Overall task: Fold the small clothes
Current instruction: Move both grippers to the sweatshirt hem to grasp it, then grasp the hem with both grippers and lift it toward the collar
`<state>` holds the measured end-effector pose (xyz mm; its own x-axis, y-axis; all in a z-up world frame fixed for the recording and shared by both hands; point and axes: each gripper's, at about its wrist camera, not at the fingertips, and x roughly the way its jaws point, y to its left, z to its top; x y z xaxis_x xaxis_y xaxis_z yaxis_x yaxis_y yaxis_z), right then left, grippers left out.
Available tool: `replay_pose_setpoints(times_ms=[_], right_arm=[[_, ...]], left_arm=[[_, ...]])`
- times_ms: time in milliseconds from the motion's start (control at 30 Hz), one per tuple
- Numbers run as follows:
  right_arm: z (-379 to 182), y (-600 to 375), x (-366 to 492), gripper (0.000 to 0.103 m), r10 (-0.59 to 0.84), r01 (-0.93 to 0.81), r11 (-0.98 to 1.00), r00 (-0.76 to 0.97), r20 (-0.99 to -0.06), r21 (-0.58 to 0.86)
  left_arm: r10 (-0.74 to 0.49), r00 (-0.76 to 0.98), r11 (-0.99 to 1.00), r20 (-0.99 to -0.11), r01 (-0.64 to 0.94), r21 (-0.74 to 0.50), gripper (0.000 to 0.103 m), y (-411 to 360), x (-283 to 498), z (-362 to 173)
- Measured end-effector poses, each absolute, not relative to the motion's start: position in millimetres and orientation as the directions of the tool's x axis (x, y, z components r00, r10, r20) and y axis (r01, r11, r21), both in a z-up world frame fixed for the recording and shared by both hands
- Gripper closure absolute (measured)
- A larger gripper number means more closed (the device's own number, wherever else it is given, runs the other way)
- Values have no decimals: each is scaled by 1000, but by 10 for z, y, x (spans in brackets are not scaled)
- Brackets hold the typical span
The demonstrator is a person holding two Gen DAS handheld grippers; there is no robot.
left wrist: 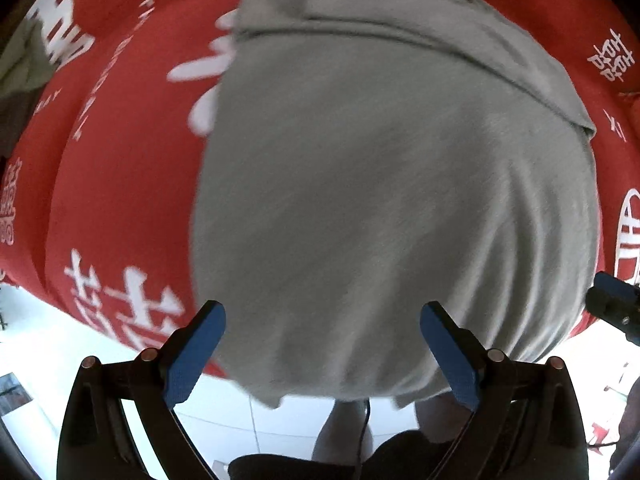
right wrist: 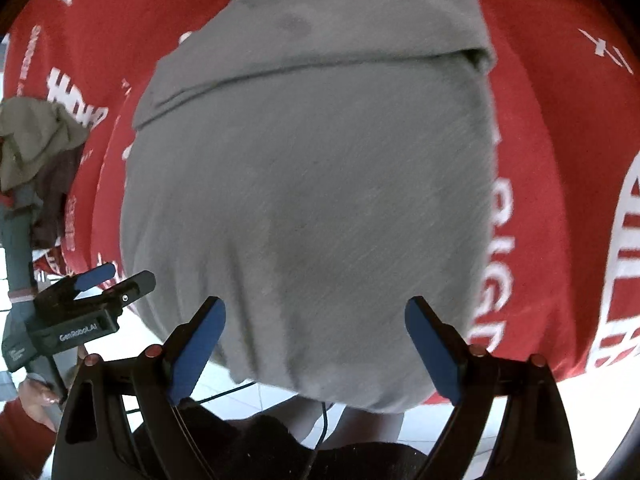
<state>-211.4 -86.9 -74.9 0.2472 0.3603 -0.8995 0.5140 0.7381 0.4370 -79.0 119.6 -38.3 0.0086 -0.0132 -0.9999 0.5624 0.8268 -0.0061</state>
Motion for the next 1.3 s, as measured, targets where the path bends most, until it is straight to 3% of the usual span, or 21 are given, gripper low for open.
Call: replay_pose_setpoints(times_ms=[467, 633, 933, 1133, 1300], right_arm=[[-1071, -686, -2908, 11, 428, 632, 606, 253, -868, 483], [-1482, -646, -3020, 31, 573, 586, 573, 213, -792, 572], [-1711, -592, -3130, 32, 639, 510, 580, 199, -743, 636], [-1686, -721, -3287, 32, 605, 534, 567, 248, -757, 627], [-1807, -736, -3137, 31, 656, 519, 508, 285, -699, 688]], left_arm=[[-140, -72, 819, -988, 552, -156, 5, 2028, -809, -756], [-225, -160, 815, -961, 509, -276, 5, 2179, -808, -1024], [-274, -192, 773, -942, 539, -334, 5, 2348, -986, -1170], [-270, -206, 756, -941, 560, -339, 5, 2051, -1146, -1176], [-298, -226, 761, -927, 530, -374, 5, 1960, -1230, -1104]])
